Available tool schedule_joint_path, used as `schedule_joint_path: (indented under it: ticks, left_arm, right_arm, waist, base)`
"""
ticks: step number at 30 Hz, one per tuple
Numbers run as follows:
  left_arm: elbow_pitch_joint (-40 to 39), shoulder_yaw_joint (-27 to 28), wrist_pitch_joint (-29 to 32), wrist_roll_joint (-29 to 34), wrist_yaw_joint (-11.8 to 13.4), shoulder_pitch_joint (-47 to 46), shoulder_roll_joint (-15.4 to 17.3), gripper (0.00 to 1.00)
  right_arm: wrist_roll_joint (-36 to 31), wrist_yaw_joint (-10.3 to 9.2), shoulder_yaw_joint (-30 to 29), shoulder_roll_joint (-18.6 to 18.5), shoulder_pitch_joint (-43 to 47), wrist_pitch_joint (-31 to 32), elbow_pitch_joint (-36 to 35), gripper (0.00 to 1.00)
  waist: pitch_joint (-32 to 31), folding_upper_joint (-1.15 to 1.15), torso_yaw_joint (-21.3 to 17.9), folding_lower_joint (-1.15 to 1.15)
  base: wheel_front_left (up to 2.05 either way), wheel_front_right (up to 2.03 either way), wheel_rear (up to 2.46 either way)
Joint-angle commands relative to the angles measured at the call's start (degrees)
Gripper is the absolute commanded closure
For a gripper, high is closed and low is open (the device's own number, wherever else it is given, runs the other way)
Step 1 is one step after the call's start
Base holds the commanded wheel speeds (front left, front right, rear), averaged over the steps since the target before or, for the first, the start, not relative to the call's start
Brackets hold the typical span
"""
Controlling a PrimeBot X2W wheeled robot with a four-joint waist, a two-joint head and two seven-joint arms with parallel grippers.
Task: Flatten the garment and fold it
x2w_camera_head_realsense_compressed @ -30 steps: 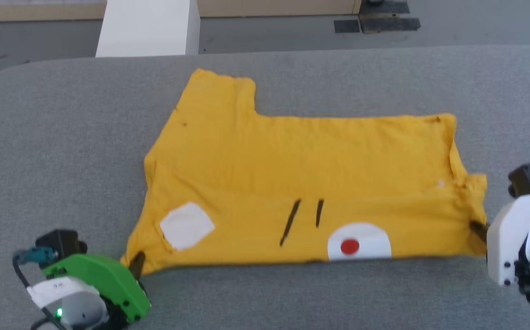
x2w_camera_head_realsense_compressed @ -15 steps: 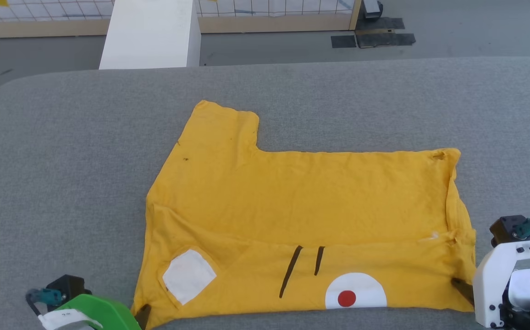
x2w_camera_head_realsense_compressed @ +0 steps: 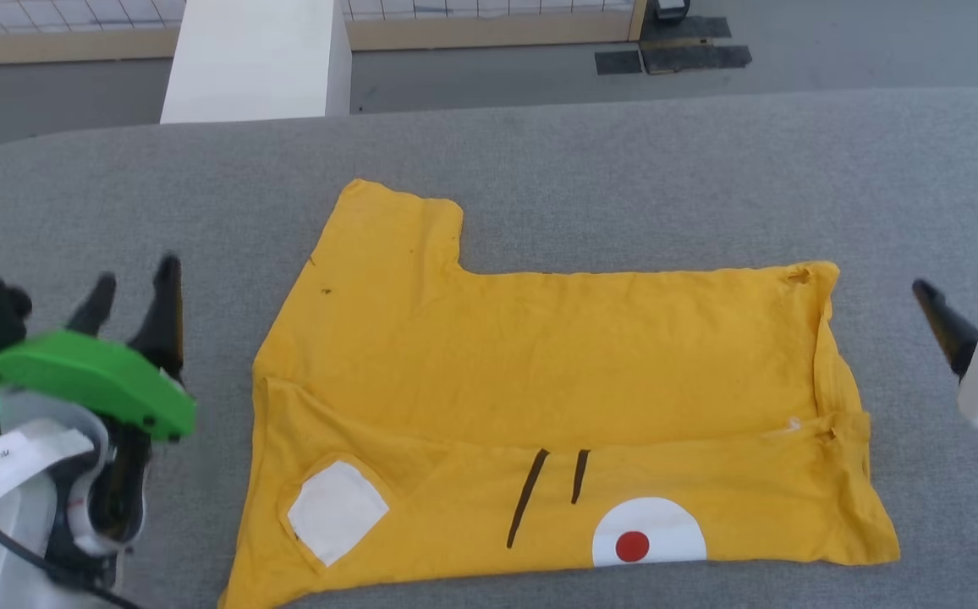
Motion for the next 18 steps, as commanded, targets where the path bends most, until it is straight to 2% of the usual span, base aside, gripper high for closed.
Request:
schedule_joint_path:
  ticks: [1,3,7,11,13,18]
  left_arm:
    - [1.3,-0.5,-2.1,1.3,-1.6,-2.8,-0.2,0.00]
    - [5.2,-2.1,-5.8,3.3,-4.2,-7.1,-0.9,0.00]
    - [13.1,-5.5,-9.4,5.2,-8.1,-15.3,-3.0,0.00]
    - [22.5,-8.3,-9.5,5.4,-11.2,-24.7,-5.7,0.00]
    - [27.1,-8.9,-8.0,5.3,-11.7,-29.4,-6.4,0.00]
    - [36.3,-9.9,-0.7,4.8,-11.2,-40.2,-6.6,0.00]
  right_arm:
    - [-0.6,-0.09,-0.2,0.5,-1.5,-0.9,0.3,0.00]
    - [-1.2,-0.09,-0.1,0.9,-3.7,-1.9,1.3,0.00]
    - [-1.7,-0.09,1.0,0.8,-7.0,-1.7,2.8,0.00]
    - [-1.6,-0.09,1.6,0.4,-10.0,-1.2,3.1,0.00]
    - [-1.5,-0.09,2.0,0.8,-11.8,-1.3,3.1,0.00]
    - [-1.5,-0.09,3.7,1.2,-14.3,-1.3,2.2,0.00]
  waist:
    - [1.5,0.00,-0.2,0.00]
    - [3.1,0.00,-0.2,0.00]
    - [6.8,0.00,0.1,0.00]
    - [11.0,0.00,0.5,0.00]
    - [13.1,0.00,-0.1,0.00]
    - [18.0,0.00,-1.7,0.00]
  base:
    - [0.00,0.00,0.00]
    - [0.00,0.00,0.00]
    - [0.00,0.00,0.00]
    - [0.00,0.00,0.00]
    - [0.00,0.00,0.00]
    - [0.00,0.00,0.00]
